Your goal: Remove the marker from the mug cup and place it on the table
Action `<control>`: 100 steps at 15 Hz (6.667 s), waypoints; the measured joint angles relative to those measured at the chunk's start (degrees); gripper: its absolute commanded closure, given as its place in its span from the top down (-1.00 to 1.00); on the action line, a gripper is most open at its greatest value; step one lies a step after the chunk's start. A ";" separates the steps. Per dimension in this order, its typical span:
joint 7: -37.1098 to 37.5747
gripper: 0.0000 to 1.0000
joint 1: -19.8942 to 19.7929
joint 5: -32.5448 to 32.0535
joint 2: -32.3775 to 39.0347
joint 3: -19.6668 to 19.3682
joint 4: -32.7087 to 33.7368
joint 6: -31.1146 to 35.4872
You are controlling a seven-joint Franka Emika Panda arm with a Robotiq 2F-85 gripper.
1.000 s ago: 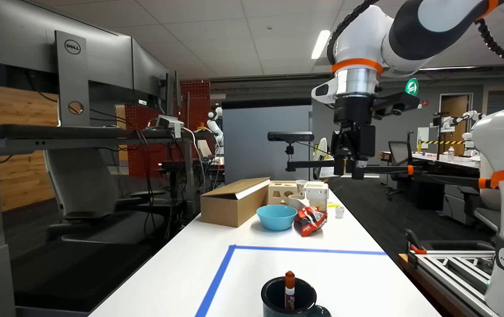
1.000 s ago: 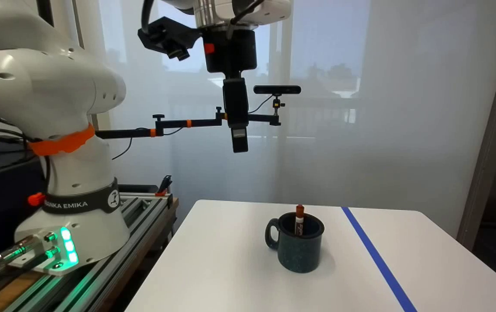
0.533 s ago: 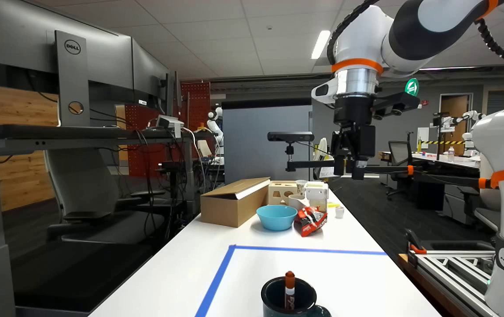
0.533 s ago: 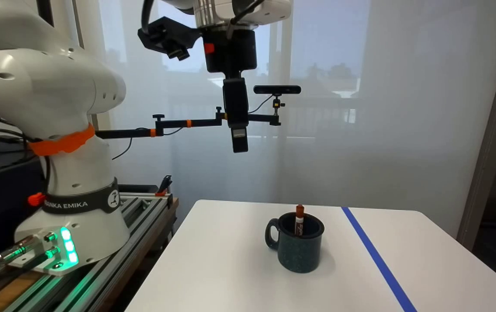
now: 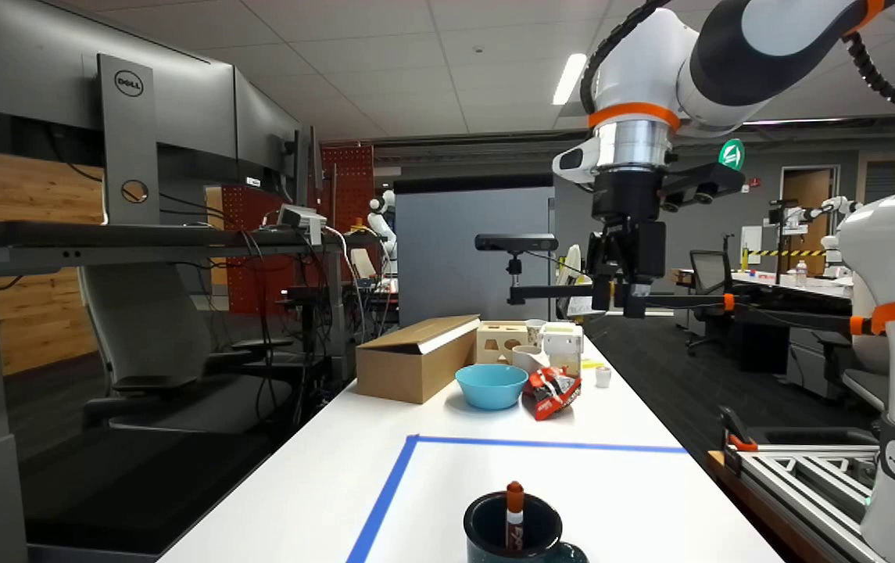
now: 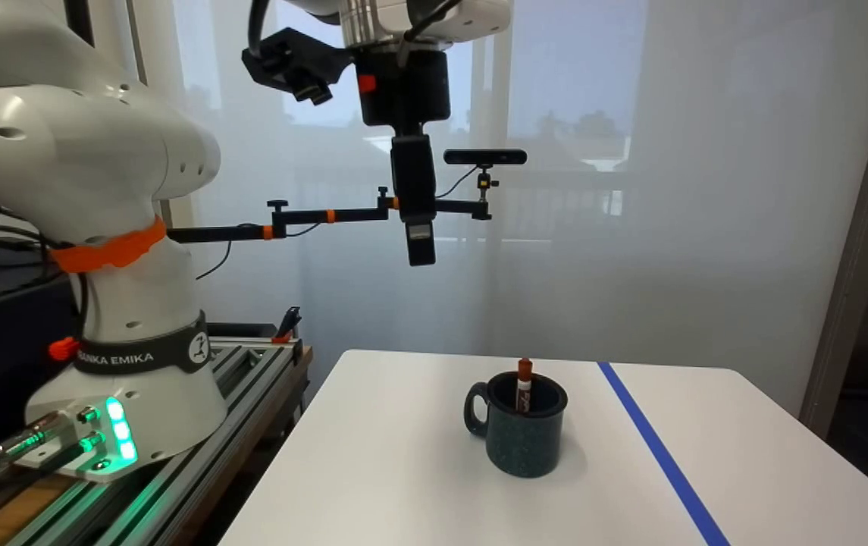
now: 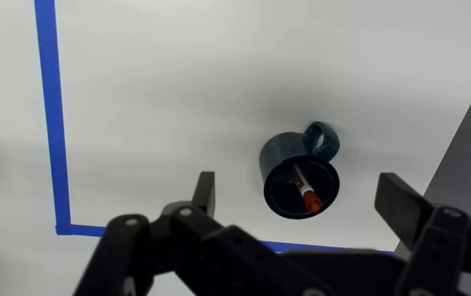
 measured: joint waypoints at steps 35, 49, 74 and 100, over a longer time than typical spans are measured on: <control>-35.98 1.00 8.50 18.50 44.56 5.91 14.77 21.36; -36.61 0.63 3.24 19.02 52.84 12.09 21.07 21.81; -36.31 -0.44 0.94 19.02 54.88 14.02 21.62 21.81; -15.64 -0.90 -1.12 9.12 33.02 6.32 23.17 11.95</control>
